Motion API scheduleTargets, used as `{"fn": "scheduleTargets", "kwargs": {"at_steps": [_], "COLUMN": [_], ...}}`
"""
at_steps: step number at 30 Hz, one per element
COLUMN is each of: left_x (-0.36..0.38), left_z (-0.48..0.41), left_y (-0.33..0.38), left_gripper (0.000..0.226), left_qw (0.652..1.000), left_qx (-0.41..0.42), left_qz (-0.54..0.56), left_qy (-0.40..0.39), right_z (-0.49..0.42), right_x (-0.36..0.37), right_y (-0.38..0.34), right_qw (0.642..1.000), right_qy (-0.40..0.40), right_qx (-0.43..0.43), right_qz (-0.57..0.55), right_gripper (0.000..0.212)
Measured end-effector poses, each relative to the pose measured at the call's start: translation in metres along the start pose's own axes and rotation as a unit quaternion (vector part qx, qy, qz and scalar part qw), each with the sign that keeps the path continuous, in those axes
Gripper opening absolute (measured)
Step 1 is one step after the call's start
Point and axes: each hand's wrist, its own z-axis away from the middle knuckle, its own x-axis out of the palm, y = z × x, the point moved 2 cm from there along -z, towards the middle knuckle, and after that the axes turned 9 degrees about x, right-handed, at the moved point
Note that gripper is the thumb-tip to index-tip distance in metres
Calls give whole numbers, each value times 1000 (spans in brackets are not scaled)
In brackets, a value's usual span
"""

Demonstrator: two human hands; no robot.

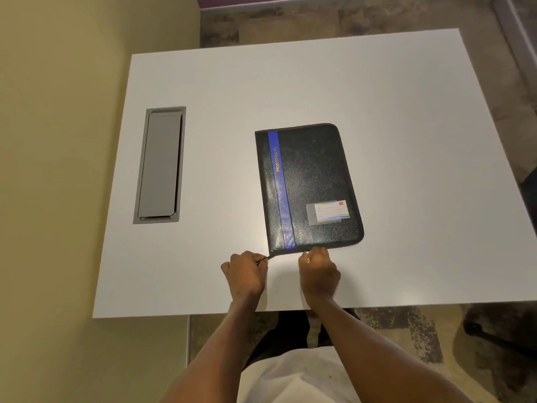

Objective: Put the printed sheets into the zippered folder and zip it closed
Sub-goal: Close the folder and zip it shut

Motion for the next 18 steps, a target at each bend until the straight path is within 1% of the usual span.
{"fn": "scheduleTargets", "kwargs": {"at_steps": [3, 6, 8, 9, 10, 12, 14, 16, 17, 18], "left_x": [1, 1, 0, 0, 1, 0, 0, 0, 1, 3], "left_z": [-3, -5, -7, -8, -8, -9, -9, -6, -3, -2], "left_y": [-2, -2, -4, -5, -6, -7, -5, 0, 5, 15], "left_gripper": [21, 20, 20, 19, 19, 19, 16, 15, 23, 37], "left_qw": [1000, 1000, 1000, 1000, 1000, 999, 998, 995, 991, 985], "left_qx": [2, 18, 20, 21, 25, 31, 40, 72, 103, 145], "left_qz": [2, -3, -6, -10, -15, -30, -49, -67, -74, -78], "left_qy": [3, 7, 10, 10, 11, 5, 4, 27, 42, 46], "right_z": [-17, -34, -46, -53, -62, -80, -96, -109, -113, -118], "right_x": [-13, -31, -39, -42, -45, -49, -52, -53, -54, -56], "right_y": [26, 44, 55, 63, 73, 92, 104, 110, 111, 113], "right_qw": [1000, 999, 997, 997, 997, 998, 999, 999, 997, 995], "right_qy": [4, 47, 75, 73, 60, 16, 3, -29, -54, -74], "right_qx": [15, 0, 6, 13, 23, 58, 39, 16, 10, -1], "right_qz": [-7, 16, 32, 36, 32, 12, 11, -16, -47, -69], "right_gripper": [17, 19, 19, 17, 14, 19, 18, 16, 15, 14]}}
